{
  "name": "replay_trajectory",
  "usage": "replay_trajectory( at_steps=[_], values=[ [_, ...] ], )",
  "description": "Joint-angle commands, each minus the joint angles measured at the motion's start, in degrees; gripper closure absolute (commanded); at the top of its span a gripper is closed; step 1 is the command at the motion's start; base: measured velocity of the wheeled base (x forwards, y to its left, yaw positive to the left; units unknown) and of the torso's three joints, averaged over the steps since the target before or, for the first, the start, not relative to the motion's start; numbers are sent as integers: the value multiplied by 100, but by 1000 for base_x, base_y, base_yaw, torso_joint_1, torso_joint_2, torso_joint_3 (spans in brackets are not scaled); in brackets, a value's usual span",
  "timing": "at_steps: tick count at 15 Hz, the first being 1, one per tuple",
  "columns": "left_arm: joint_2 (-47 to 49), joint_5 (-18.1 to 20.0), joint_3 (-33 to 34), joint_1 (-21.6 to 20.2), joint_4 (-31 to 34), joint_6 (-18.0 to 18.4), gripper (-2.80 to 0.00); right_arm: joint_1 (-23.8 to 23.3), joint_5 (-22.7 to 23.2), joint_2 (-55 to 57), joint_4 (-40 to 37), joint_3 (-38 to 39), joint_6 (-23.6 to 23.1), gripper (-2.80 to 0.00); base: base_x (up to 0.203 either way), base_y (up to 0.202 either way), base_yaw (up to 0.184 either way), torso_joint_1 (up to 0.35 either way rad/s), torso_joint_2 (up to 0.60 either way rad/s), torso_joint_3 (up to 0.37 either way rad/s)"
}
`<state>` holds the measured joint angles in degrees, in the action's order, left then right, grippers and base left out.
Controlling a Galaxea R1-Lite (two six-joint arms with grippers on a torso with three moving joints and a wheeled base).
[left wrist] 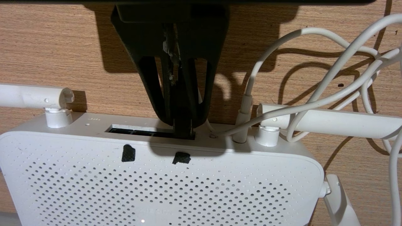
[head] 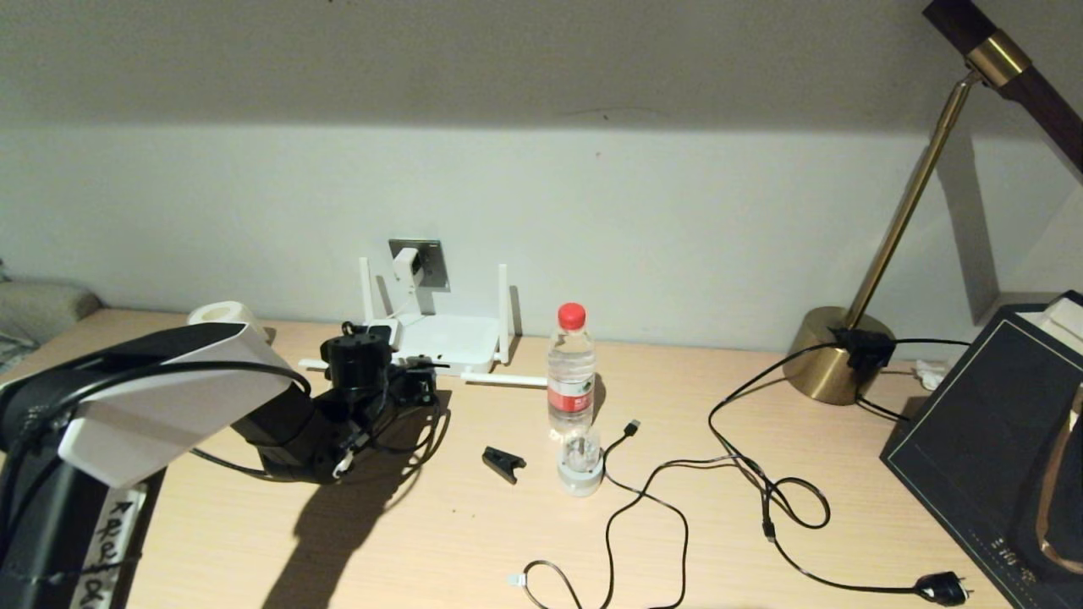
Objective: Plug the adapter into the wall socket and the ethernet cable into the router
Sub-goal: Plug cable into router interface
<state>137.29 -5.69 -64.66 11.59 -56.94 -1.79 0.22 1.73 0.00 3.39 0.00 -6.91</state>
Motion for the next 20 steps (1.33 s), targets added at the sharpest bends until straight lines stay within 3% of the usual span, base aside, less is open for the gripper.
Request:
replay_trajectory(
  at_steps=[1,20],
  values=[
    [43,-11,-3,1,-19,-5,0,-4,11,9,4,132,-12,0,0,0,0,0,0,0],
    [209,-2,15,4,-449,-30,0,4,3,9,4,132,-12,0,0,0,0,0,0,0]
  ],
)
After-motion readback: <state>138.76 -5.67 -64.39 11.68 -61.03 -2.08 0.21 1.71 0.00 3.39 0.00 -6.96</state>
